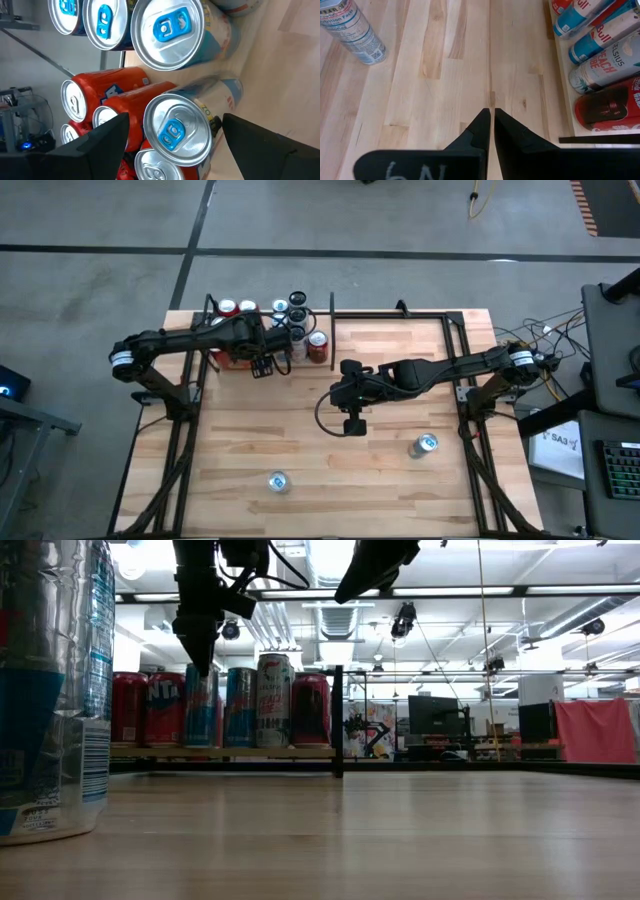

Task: Place canned beverage on shelf
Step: Put the blue soda can on the shelf beside the other aligned blue soda cans, then adjust the blue can on the shelf, then put the blue soda can on the shelf aligned with the other blue soda can

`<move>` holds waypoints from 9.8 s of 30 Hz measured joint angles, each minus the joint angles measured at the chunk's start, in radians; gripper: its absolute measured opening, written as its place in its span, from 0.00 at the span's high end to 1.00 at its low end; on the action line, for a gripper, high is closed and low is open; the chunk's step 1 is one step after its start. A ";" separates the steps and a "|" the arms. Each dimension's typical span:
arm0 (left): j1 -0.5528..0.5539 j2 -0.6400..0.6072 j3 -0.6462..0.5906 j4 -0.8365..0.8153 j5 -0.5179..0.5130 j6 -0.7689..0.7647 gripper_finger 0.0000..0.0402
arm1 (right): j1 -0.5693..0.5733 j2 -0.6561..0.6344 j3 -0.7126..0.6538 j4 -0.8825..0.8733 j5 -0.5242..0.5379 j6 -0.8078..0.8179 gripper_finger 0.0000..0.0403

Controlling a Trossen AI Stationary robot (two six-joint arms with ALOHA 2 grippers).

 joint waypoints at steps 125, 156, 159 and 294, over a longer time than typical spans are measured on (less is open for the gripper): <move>0.188 -0.234 -0.205 0.335 0.324 0.116 1.00 | -0.068 0.000 -0.015 0.254 0.007 -0.145 0.97; 0.187 -0.223 -0.147 0.439 0.338 0.134 1.00 | -0.068 0.000 -0.015 0.254 0.007 -0.132 0.97; 0.187 -0.199 -0.149 0.443 0.338 0.134 1.00 | -0.068 0.000 -0.015 0.254 0.007 -0.133 0.97; -0.287 -0.431 -0.288 0.659 0.256 -0.087 1.00 | -0.067 0.000 -0.024 0.142 0.006 0.069 0.97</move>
